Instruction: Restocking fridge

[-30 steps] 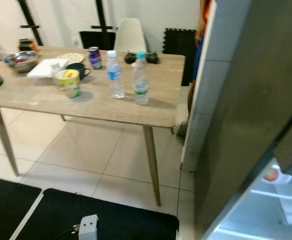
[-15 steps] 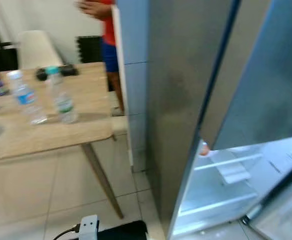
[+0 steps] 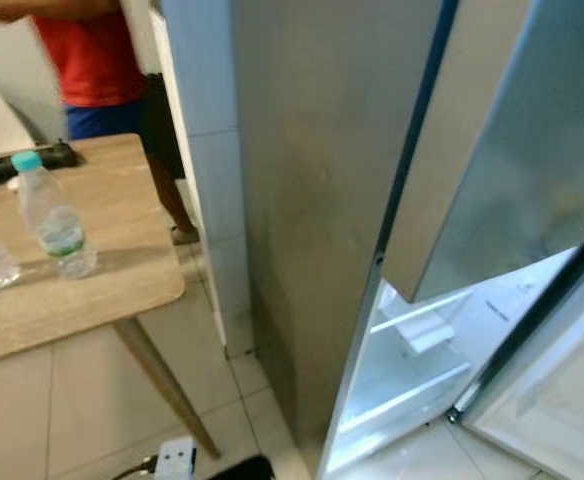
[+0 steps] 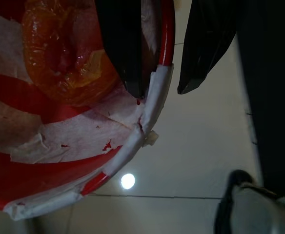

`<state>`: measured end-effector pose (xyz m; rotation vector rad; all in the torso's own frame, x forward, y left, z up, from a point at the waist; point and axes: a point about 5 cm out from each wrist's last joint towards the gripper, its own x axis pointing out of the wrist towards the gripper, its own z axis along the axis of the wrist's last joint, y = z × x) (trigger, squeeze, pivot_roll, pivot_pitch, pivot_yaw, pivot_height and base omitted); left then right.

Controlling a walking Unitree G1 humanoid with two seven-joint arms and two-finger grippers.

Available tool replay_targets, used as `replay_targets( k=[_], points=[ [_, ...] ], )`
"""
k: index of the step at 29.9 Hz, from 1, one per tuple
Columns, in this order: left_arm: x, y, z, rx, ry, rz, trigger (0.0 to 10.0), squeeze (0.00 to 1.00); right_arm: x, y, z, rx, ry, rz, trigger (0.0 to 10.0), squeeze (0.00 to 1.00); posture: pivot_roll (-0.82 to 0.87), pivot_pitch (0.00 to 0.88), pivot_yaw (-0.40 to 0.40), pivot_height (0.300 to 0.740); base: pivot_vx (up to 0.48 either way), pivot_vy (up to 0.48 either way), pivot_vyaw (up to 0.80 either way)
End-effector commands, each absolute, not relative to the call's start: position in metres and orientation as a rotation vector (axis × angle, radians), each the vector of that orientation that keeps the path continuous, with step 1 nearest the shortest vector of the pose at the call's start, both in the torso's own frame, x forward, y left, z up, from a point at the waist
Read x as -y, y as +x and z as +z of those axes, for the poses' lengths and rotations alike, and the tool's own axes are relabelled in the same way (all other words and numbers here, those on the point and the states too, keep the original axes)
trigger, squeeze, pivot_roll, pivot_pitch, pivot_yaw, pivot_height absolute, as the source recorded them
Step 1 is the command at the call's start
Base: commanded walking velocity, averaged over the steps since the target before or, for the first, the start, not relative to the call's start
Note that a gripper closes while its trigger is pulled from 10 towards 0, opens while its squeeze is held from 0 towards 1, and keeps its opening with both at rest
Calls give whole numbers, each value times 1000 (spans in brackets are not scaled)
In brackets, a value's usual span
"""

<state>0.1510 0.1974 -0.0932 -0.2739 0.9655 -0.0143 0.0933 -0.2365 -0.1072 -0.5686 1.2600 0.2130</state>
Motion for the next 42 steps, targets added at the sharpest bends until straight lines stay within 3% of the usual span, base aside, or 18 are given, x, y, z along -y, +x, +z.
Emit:
replay_targets(
  k=[1, 6, 32, 42],
  points=[
    [-196, 148, -94, -976, -269, -18, 10000, 0, 241, 99, -105, -1239, -586, 193, 10000, 0, -50, 0, 4, 740, 0, 0, 0],
    [-196, 148, -94, -981, -270, -31, 10000, 0, 240, 100, -105, -1234, -584, 194, 10000, 0, -50, 0, 6, 740, 0, -58, 0],
    [-196, 145, -96, -993, -272, -35, 10000, 0, 233, 113, -102, -1170, -608, 239, 10000, 0, -47, 0, 8, 740, 0, -453, 0],
    [-198, 141, -97, -1010, -265, -12, 10000, 0, 226, 131, -97, -1083, -697, 330, 10000, 0, -49, 0, 8, 740, 0, -121, 0]
  ],
)
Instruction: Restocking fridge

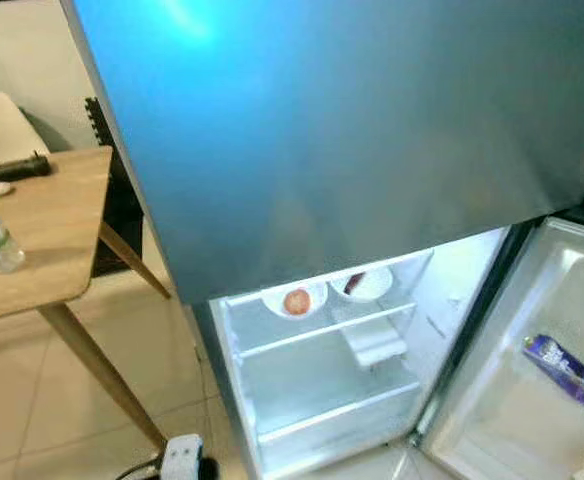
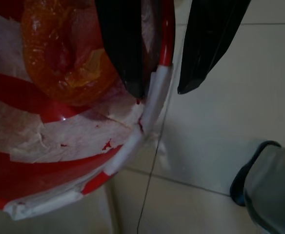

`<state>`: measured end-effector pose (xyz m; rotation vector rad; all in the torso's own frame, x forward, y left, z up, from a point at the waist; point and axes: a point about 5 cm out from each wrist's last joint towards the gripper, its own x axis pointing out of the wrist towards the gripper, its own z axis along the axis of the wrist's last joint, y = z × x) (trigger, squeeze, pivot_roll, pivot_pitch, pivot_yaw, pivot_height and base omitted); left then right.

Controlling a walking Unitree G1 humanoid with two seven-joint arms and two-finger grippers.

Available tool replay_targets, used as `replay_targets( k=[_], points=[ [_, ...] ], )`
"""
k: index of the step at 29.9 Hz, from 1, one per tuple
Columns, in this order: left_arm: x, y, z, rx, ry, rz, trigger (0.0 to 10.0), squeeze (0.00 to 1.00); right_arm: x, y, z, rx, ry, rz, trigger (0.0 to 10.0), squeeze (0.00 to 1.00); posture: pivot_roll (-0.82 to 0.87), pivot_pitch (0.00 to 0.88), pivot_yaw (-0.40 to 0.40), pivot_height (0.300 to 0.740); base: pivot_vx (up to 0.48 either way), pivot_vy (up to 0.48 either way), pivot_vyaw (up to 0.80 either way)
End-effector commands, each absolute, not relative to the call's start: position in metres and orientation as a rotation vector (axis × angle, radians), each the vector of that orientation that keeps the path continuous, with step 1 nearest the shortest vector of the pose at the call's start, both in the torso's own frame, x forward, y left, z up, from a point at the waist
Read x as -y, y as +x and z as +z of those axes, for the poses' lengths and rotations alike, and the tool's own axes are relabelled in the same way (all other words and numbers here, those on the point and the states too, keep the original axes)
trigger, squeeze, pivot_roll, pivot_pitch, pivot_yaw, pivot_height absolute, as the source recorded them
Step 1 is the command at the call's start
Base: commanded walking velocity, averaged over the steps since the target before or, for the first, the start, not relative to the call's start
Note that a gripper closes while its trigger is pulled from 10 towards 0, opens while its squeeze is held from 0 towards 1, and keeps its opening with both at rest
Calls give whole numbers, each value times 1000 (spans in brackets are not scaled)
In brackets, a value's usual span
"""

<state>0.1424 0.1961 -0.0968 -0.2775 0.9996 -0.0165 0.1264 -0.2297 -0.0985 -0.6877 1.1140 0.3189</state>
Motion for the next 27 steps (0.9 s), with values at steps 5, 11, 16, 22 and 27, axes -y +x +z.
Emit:
replay_targets(
  k=[5, 11, 16, 22, 27],
  points=[
    [-198, 141, -97, -1012, -262, -13, 10000, 0, 220, 147, -93, -1026, -711, 394, 10000, 0, -50, 0, 6, 740, 0, 0, 0],
    [-196, 142, -97, -1010, -266, -16, 10000, 0, 206, 169, -85, -956, -665, 463, 10000, 0, -48, 0, 3, 740, 0, 0, 395],
    [-196, 141, -98, -1012, -266, -17, 10000, 0, 205, 171, -84, -943, -676, 472, 10000, 0, -47, 0, 2, 740, 0, 0, 794],
    [-196, 140, -98, -1018, -266, -15, 10000, 0, 205, 169, -85, -953, -659, 478, 10000, 0, -46, 0, 0, 740, 0, 0, 793],
    [-195, 138, -99, -1022, -269, -15, 10000, 0, 206, 164, -87, -976, -646, 466, 10000, 0, -47, 0, 0, 740, 0, 0, 790]
  ],
)
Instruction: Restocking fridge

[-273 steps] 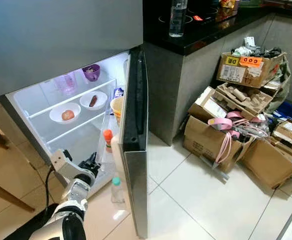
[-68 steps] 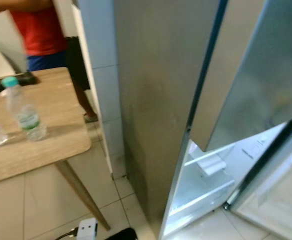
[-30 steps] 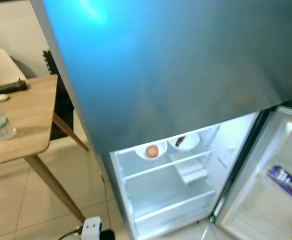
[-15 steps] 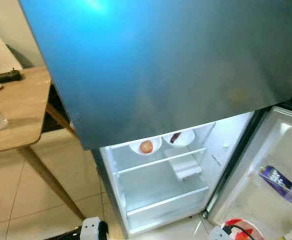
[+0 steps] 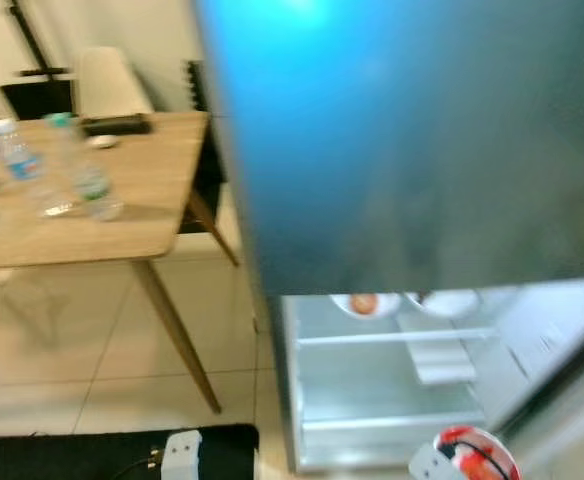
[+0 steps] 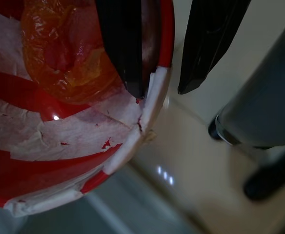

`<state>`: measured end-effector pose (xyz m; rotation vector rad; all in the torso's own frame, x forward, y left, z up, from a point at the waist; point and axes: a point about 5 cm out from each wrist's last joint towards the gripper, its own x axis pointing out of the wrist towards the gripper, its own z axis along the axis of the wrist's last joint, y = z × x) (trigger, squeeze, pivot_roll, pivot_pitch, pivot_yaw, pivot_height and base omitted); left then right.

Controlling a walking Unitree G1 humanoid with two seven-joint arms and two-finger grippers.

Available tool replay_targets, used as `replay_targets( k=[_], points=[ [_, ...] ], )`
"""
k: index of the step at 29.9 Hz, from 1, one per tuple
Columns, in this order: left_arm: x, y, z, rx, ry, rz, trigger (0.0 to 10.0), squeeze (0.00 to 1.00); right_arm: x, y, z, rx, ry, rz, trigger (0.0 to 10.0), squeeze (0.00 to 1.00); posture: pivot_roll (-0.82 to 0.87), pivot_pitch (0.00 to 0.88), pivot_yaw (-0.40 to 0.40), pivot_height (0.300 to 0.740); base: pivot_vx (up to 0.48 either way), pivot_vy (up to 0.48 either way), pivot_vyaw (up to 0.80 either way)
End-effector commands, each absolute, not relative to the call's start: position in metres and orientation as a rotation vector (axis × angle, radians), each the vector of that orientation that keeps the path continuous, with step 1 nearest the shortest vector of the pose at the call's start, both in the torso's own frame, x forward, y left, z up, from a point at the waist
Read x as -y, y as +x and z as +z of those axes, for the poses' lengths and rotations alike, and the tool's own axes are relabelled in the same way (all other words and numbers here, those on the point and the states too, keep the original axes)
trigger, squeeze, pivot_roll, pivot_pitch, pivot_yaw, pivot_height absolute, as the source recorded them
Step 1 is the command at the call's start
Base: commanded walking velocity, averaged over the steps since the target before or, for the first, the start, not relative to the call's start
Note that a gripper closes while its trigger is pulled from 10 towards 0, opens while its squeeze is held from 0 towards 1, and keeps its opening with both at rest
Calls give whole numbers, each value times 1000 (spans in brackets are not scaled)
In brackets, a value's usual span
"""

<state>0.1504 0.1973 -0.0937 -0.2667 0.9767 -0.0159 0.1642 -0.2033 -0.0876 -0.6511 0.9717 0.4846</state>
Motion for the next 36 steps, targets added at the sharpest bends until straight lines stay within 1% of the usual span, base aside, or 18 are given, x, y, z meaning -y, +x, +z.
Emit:
replay_targets(
  k=[1, 2, 4, 6, 17, 25, 36],
  points=[
    [-195, 137, -99, -1024, -268, -17, 10000, 0, 208, 164, -87, -977, -654, 457, 10000, 0, -46, 1, 0, 740, 0, 0, 794],
    [-195, 137, -99, -1025, -268, -20, 10000, 0, 209, 163, -87, -976, -664, 449, 10000, 0, -46, 1, 0, 740, 0, 0, 788],
    [-194, 137, -99, -1027, -271, -30, 10000, 0, 212, 163, -87, -976, -658, 414, 10000, 0, -46, 0, -1, 740, 0, 0, 0],
    [-193, 137, -99, -1027, -262, -47, 10000, 0, 212, 163, -87, -977, -677, 416, 10000, 0, -47, 2, 3, 740, 0, 0, 0],
    [-192, 137, -99, -1030, -275, -57, 10000, 0, 212, 163, -87, -975, -673, 414, 10000, 0, -46, 1, 6, 740, 0, -450, 0],
    [-192, 137, -99, -1032, -285, -53, 10000, 0, 211, 162, -87, -975, -676, 414, 10000, 0, -44, 0, 6, 740, 0, 0, 0],
    [-187, 135, -100, -1041, -286, -104, 10000, 0, 211, 165, -87, -973, -701, 412, 10000, 0, -43, 0, 4, 740, 0, 0, 0]
  ],
)
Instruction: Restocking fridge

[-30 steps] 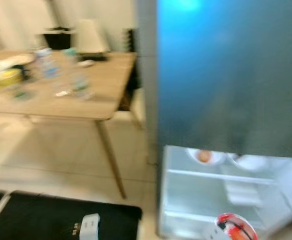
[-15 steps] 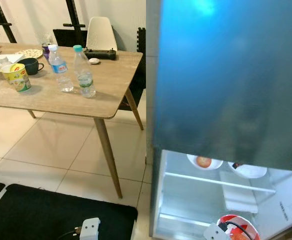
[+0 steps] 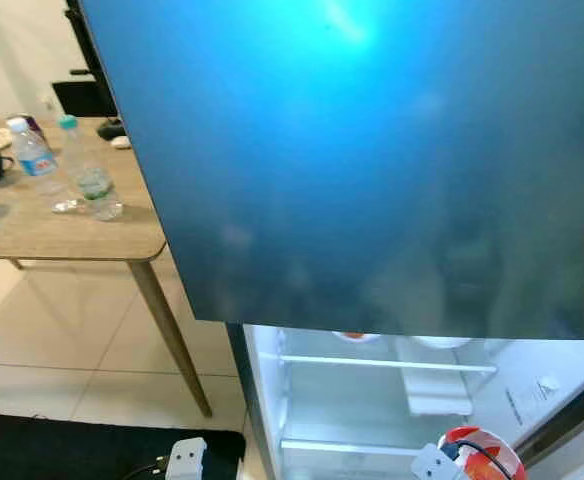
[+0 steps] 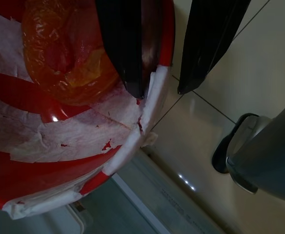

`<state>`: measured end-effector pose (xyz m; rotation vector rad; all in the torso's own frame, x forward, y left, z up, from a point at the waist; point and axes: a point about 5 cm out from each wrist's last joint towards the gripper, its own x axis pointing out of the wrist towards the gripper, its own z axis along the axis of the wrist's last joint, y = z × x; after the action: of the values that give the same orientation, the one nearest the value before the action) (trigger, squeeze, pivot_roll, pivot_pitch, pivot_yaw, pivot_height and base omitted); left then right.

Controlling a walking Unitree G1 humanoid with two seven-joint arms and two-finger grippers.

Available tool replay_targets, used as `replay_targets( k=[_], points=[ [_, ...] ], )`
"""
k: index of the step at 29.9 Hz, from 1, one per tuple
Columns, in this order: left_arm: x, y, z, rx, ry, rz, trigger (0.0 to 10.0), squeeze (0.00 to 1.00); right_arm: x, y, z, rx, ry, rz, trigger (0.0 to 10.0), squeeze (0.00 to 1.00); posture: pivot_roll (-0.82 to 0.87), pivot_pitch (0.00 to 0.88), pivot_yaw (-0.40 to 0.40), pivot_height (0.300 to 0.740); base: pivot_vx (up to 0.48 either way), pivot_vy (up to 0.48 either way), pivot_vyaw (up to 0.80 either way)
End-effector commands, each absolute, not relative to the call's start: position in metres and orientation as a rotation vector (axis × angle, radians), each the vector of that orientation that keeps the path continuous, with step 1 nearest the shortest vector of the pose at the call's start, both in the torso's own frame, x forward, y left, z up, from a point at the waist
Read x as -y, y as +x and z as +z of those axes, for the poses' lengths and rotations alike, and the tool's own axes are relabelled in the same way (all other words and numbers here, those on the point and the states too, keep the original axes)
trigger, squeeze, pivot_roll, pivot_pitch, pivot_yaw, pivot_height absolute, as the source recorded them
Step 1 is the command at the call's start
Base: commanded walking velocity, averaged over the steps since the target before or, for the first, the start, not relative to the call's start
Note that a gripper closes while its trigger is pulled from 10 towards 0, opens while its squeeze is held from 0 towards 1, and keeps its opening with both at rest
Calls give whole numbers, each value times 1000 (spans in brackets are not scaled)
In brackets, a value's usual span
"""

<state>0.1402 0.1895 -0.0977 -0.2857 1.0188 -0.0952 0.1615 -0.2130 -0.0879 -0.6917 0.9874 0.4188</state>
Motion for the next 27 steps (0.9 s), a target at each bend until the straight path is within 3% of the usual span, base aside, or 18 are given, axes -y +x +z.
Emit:
replay_targets(
  k=[1, 6, 23, 27],
  points=[
    [-187, 135, -100, -1041, -286, -104, 10000, 0, 211, 165, -87, -973, -701, 412, 10000, 0, -43, 0, 4, 740, 0, 0, 0],
    [-186, 135, -100, -1044, -281, -112, 10000, 0, 210, 167, -86, -969, -701, 411, 10000, 0, -44, 0, 5, 740, 0, -460, 0],
    [-186, 133, -101, -1045, -301, -102, 10000, 0, 210, 168, -86, -966, -719, 420, 10000, 0, -42, 0, 3, 740, 0, 0, 0],
    [-186, 136, -100, -1036, -287, -114, 10000, 0, 210, 170, -85, -964, -715, 417, 10000, 0, -43, 0, 2, 740, 0, 0, -797]
  ],
)
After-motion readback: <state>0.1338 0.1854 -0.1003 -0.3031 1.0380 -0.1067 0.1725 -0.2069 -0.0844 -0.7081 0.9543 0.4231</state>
